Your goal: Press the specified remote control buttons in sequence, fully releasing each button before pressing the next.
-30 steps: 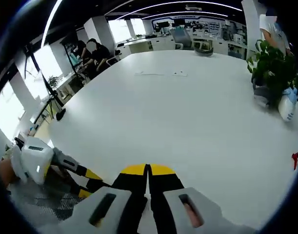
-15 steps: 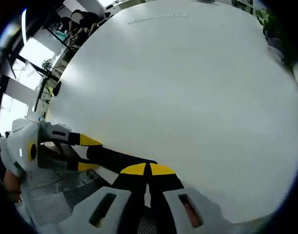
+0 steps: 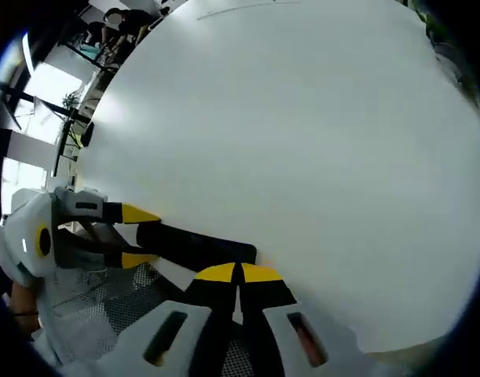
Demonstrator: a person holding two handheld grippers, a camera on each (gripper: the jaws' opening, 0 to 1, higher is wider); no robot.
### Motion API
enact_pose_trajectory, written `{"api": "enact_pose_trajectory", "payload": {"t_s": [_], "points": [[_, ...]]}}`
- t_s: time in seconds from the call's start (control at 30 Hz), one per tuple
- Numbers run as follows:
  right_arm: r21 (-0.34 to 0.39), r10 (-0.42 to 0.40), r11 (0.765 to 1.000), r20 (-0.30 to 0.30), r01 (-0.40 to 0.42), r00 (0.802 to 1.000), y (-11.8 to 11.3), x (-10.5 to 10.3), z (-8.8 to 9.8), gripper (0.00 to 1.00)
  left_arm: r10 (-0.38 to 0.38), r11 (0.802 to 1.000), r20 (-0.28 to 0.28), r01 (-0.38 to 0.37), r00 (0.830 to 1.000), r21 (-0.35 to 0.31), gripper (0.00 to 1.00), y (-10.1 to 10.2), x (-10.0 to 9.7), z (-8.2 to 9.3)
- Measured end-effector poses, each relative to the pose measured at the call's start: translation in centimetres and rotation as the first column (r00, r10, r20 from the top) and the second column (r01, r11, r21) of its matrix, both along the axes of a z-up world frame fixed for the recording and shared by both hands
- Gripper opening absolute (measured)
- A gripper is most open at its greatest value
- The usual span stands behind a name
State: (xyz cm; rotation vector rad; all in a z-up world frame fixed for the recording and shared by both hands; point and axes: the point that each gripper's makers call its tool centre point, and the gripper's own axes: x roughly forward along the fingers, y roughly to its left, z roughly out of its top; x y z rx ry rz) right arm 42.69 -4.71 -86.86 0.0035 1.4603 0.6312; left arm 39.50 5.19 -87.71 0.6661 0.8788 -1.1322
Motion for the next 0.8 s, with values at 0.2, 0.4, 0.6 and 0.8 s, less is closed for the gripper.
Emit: {"api": "enact_pose_trajectory", "payload": {"t_s": [0.2,0.4,0.6,0.8], "points": [[-0.006,0.008,1.000,-0.001,-0.008,1.000,-0.05,-0.07,-0.08,0.00,0.000,1.000,0.002,0.000,1.000,0.003,0.24,0.00,-0.01,0.02],[-0.019,0.020,1.000,0.003,-0.020,1.000,-0.03,-0.14,-0.18,0.00,0.007,1.000,-0.003,-0.007,1.000,0.006,0.24,-0.06,-0.03,0.03],[-0.039,0.036,0.999,0.028,-0.035,0.999,0.12,-0.16,-0.20,0.00,0.019,1.000,-0.012,-0.019,1.000,0.001,0.24,-0.14,-0.01,0.00],[-0.126,0.077,0.990,0.076,-0.067,0.994,0.29,-0.16,-0.17,0.00,0.024,1.000,-0.015,-0.025,1.000,-0.002,0.24,-0.17,-0.03,-0.01]]}}
